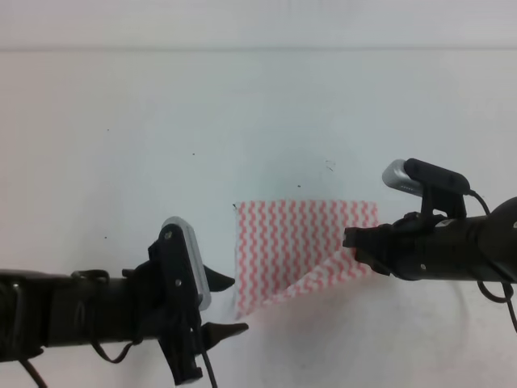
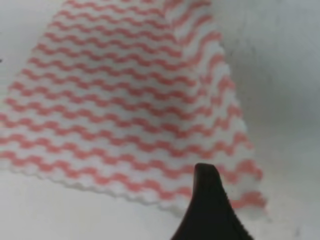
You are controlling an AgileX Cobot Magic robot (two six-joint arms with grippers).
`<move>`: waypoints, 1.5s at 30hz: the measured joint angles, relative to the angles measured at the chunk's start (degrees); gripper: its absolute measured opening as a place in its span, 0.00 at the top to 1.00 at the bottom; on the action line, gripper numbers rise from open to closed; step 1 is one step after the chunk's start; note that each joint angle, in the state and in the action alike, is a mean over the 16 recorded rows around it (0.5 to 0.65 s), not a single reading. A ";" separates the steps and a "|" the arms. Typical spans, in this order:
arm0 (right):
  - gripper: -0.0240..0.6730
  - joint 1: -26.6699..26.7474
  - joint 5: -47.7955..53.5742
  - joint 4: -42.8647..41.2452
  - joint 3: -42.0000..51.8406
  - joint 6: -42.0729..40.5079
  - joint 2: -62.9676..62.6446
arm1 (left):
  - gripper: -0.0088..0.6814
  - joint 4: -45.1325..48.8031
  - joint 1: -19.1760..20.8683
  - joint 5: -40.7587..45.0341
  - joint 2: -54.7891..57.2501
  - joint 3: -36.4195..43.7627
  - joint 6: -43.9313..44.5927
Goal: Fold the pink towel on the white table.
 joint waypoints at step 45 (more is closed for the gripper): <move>0.99 0.01 0.49 0.28 0.00 0.07 0.06 | 0.36 0.33 -1.41 2.22 5.41 -5.69 -2.96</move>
